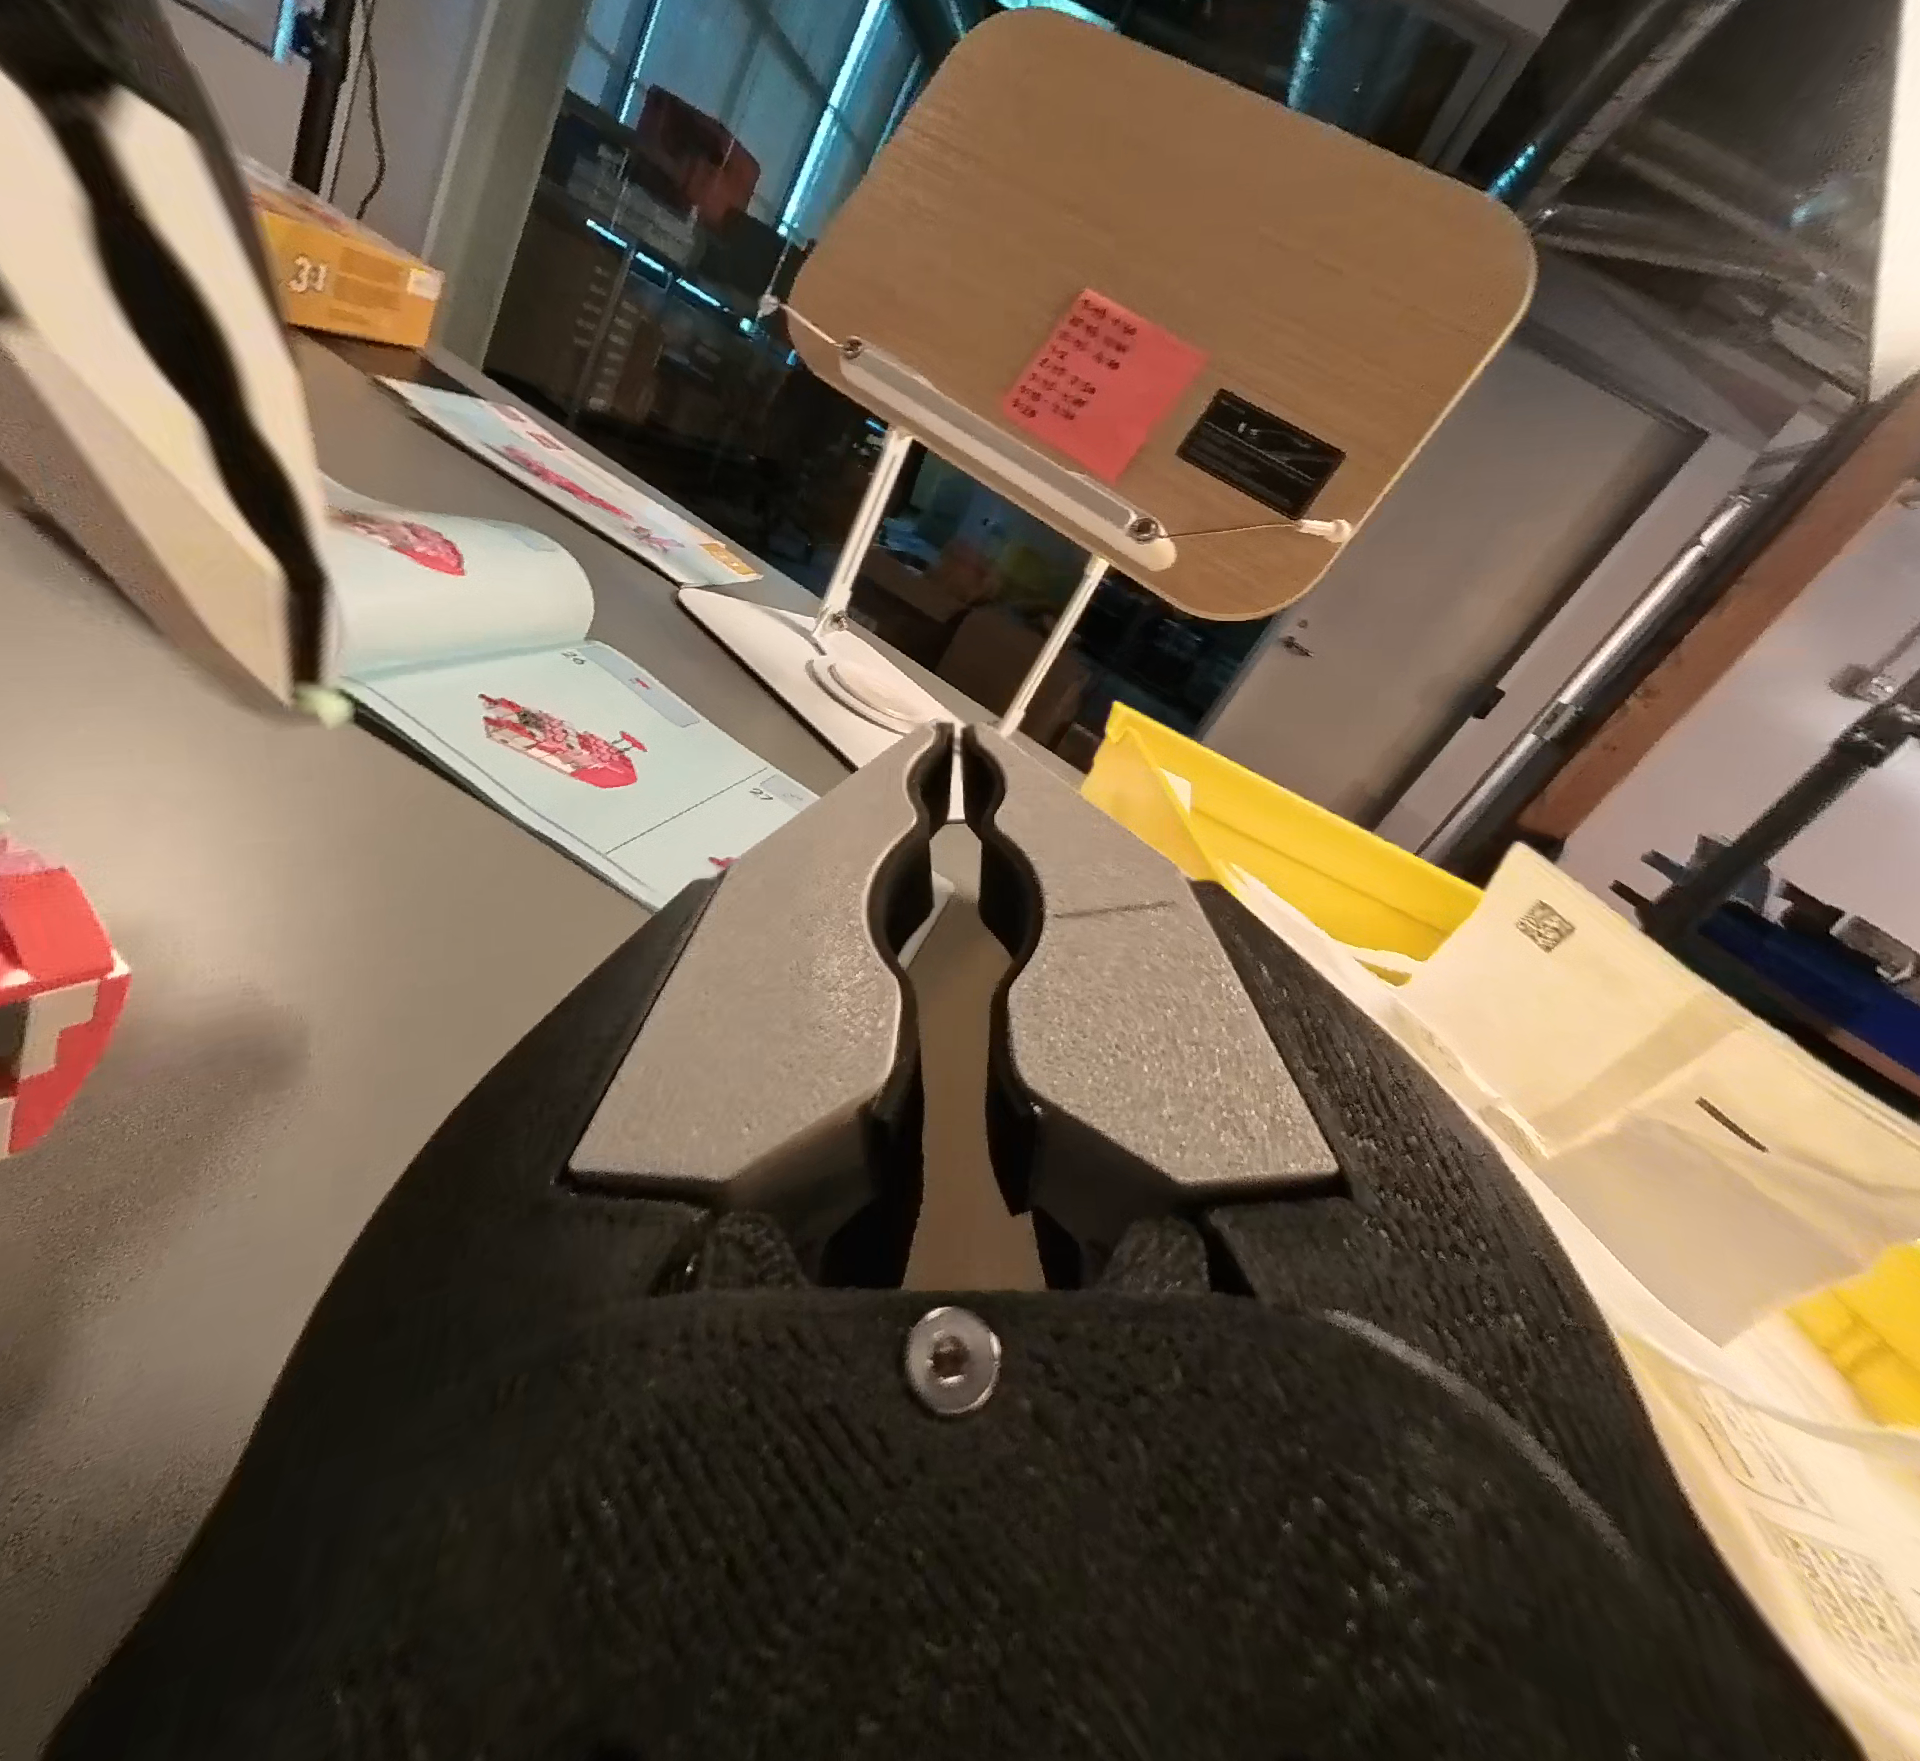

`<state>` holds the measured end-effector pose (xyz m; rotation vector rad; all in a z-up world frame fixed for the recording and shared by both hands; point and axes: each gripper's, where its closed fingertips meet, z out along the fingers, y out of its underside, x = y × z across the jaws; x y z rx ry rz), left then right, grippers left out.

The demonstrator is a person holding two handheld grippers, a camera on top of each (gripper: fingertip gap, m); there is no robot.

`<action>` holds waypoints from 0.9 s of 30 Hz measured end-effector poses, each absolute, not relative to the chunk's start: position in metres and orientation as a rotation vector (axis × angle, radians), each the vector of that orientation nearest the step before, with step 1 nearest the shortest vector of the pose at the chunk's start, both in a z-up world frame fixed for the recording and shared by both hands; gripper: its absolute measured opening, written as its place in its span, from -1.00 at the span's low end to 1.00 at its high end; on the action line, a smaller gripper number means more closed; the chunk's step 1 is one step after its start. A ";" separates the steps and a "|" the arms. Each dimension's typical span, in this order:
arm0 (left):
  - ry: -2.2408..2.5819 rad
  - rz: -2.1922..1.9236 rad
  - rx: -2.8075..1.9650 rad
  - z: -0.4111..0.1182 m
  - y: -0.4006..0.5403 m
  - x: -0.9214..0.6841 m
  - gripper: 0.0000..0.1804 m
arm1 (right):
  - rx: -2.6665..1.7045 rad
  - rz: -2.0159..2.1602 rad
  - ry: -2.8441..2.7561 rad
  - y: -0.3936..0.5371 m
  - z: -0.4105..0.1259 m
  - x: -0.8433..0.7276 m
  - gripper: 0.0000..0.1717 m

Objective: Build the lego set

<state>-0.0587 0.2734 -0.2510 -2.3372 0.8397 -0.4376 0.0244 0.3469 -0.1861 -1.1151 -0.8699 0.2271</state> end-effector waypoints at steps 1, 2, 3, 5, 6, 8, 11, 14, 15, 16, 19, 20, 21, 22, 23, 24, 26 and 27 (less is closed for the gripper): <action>0.850 -0.425 -2.363 -0.260 0.279 -0.055 -0.93 | -1.115 0.223 -0.888 0.346 -0.188 0.022 -1.00; 0.868 -0.410 -2.391 -0.268 0.284 -0.052 -0.93 | -1.115 0.221 -0.903 0.346 -0.190 0.020 -1.00; 0.889 -0.378 -2.412 -0.275 0.288 -0.051 -0.93 | -1.115 0.220 -0.915 0.345 -0.191 0.018 -1.00; 0.948 -0.309 -2.426 -0.286 0.294 -0.048 -0.93 | -1.123 0.219 -0.937 0.345 -0.194 0.014 -1.00; 0.966 -0.292 -2.434 -0.290 0.295 -0.045 -0.93 | -1.133 0.220 -0.949 0.345 -0.196 0.012 -1.00; 0.995 -0.308 -2.462 -0.298 0.292 -0.039 -0.93 | -1.154 0.219 -0.970 0.346 -0.201 0.010 -1.00; 0.985 -0.344 -2.472 -0.300 0.293 -0.035 -0.93 | -1.171 0.206 -0.997 0.346 -0.205 0.007 -1.00; 0.940 -0.393 -2.479 -0.299 0.295 -0.033 -0.69 | -1.165 0.184 -1.022 0.346 -0.208 0.006 -1.00; 0.908 -0.412 -2.479 -0.297 0.297 -0.034 -0.61 | -1.163 0.177 -1.030 0.346 -0.209 0.005 -1.00; 0.874 -0.449 -2.468 -0.294 0.298 -0.034 -0.55 | -1.160 0.174 -1.039 0.346 -0.210 0.005 -1.00; 0.699 -0.571 -2.405 -0.276 0.303 -0.042 -0.48 | -1.160 0.167 -1.062 0.345 -0.213 0.002 -1.00; 0.644 -0.617 -2.360 -0.267 0.305 -0.045 -0.48 | -1.161 0.164 -1.067 0.345 -0.213 0.002 -1.00; 0.602 -0.681 -2.298 -0.257 0.304 -0.048 -0.47 | -1.165 0.162 -1.069 0.346 -0.214 0.002 -1.00; 0.584 -0.766 -2.220 -0.246 0.301 -0.048 -0.43 | -1.171 0.164 -1.071 0.347 -0.215 0.002 -1.00; 0.593 -0.871 -2.137 -0.234 0.293 -0.045 -0.36 | -1.180 0.169 -1.075 0.347 -0.216 0.001 -1.00; 0.625 -0.975 -2.066 -0.226 0.282 -0.041 -0.28 | -1.191 0.181 -1.083 0.347 -0.217 0.000 -1.00; 0.751 -1.100 -2.000 -0.225 0.254 -0.035 -0.12 | -1.226 0.222 -1.120 0.345 -0.222 -0.003 -1.00; 0.842 -1.117 -1.996 -0.232 0.240 -0.032 -0.03 | -1.251 0.234 -1.157 0.343 -0.227 -0.004 -1.00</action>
